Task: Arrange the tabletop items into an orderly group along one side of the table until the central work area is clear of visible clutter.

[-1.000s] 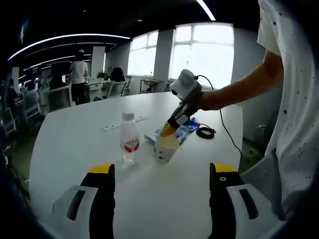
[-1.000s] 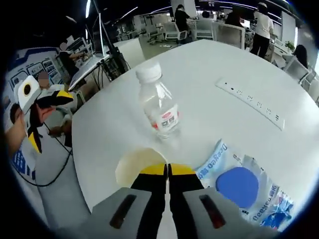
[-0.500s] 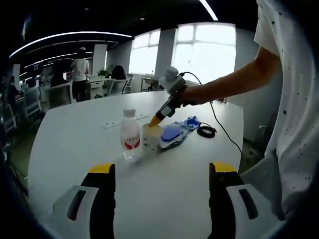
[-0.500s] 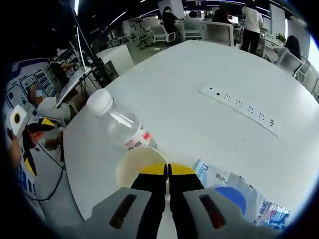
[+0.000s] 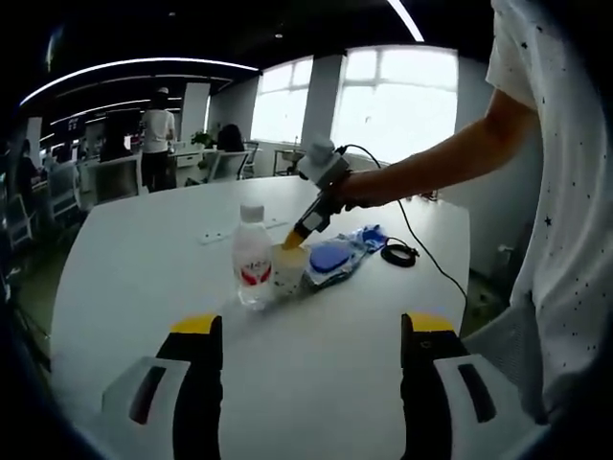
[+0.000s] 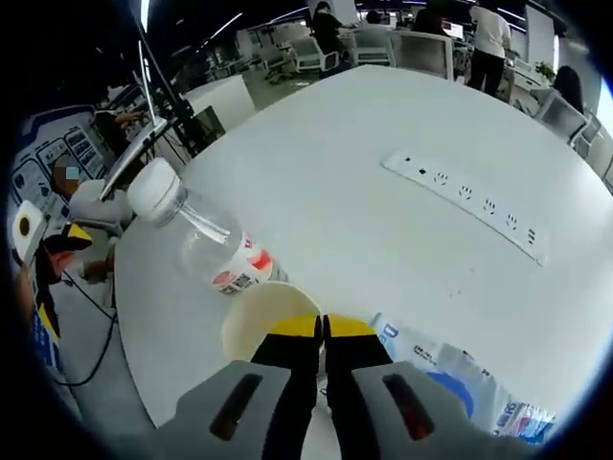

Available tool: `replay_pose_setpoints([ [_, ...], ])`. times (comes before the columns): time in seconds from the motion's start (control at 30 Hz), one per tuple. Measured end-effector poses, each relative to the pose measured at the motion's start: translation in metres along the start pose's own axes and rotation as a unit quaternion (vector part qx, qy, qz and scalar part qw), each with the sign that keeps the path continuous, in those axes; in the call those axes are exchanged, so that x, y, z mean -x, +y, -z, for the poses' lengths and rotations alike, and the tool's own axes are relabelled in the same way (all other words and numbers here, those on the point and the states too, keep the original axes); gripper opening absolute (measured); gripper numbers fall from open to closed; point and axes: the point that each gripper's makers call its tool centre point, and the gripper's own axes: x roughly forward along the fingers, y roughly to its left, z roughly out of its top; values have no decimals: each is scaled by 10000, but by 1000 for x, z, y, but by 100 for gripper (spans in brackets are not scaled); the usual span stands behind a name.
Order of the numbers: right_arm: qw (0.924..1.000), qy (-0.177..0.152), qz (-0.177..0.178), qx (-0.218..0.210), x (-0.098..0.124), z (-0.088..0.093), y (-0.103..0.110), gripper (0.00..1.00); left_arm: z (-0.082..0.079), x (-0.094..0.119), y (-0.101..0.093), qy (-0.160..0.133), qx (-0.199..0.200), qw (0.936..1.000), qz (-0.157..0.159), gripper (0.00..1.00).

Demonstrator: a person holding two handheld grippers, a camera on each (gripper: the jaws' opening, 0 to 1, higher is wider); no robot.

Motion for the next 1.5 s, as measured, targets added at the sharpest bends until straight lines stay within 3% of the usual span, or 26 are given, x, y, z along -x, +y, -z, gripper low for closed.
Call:
replay_pose_setpoints([
  [0.2, 9998, -40, 62, 162, 0, -2, -1, 0, 1, -1, 0, 1, 37, 10000, -2, 78],
  [0.43, 9996, -88, 99, 243, -1, -3, 0, 10, 0, -1, 1, -12, 44, 10000, -14, 77],
  [0.73, 9994, -208, 93, 254, 4, -6, 4, 13, -1, -2, 1, -6, 27, 10000, 2, 78],
  [1.03, 9988, -462, 83, 169, 18, -11, 7, 18, -2, -4, -3, 16, 5, 10000, 48, 78],
  [1.5, 9971, -720, 221, 111, 45, -2, 8, 31, -8, -5, -9, -33, 17, 9999, 110, 78],
])
